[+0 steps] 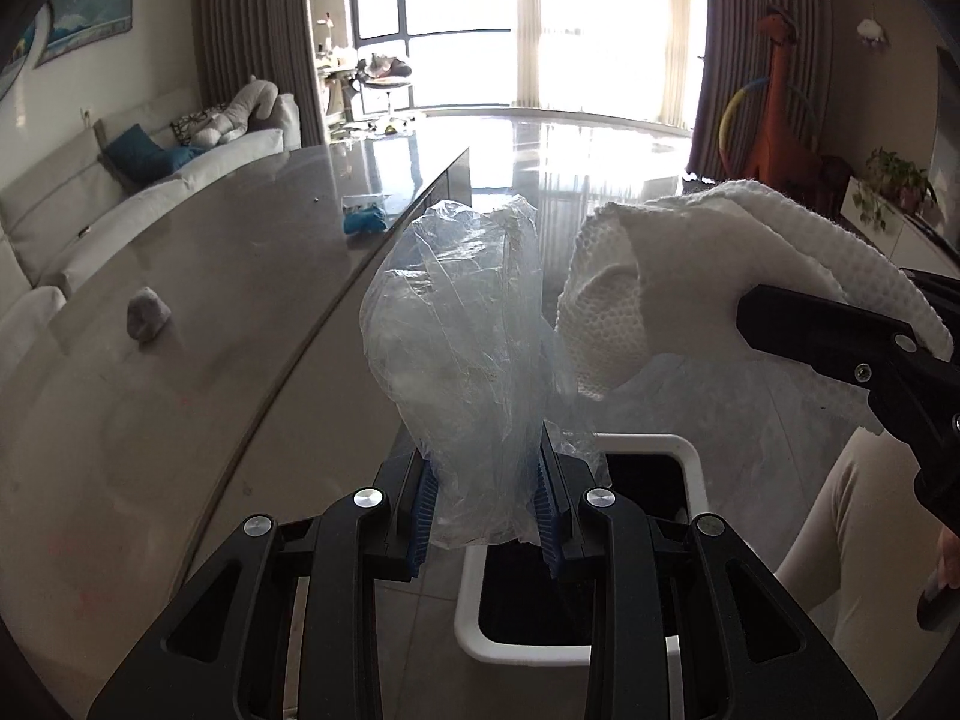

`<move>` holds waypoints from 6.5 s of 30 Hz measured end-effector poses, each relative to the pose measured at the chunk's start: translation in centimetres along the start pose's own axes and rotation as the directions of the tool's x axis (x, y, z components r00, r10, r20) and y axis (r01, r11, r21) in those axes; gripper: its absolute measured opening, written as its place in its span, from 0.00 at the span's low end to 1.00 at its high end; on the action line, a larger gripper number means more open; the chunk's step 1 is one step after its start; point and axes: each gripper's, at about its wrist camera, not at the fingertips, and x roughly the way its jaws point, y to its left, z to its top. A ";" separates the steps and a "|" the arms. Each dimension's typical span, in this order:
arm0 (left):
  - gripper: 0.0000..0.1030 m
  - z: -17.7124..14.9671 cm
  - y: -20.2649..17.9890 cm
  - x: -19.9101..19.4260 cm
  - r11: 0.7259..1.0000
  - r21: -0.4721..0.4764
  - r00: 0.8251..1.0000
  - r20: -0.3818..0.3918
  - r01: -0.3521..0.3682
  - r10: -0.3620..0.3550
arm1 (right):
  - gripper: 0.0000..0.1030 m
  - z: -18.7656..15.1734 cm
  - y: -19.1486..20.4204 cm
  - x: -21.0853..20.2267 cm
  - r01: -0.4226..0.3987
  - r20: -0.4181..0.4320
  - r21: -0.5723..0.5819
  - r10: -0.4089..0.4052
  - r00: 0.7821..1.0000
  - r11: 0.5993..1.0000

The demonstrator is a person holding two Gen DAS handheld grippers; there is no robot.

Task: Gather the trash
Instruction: 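Carry the plastic bag and white cloth over the bin with both tools, then open both tools to drop the plastic bag and cloth into the bin, then grasp the grey sock with the left tool while the right tool grasps the blue-filled clear bag, then carry the grey sock and blue-filled bag over the bin with both tools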

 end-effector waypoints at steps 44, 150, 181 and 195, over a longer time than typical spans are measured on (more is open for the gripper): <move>0.96 -3.4 -2.8 6.2 0.997 0.057 0.981 -0.185 -0.049 0.059 | 0.09 -7.2 -3.1 5.0 0.017 -0.187 0.082 -0.001 0.982 0.997; 0.24 6.9 32.8 12.7 0.771 -0.533 0.936 -0.152 -0.348 0.317 | 0.95 14.4 1.4 28.2 -0.090 0.056 -0.089 0.095 0.994 0.992; 0.20 11.1 21.4 10.3 0.912 -0.278 0.948 0.010 -0.303 0.318 | 0.48 10.4 -4.8 34.2 0.016 -0.069 0.015 -0.015 0.998 1.000; 0.20 11.2 21.2 10.0 0.911 -0.278 0.948 0.011 -0.304 0.319 | 0.41 10.5 -4.3 31.3 -0.033 -0.059 -0.009 0.033 0.998 0.999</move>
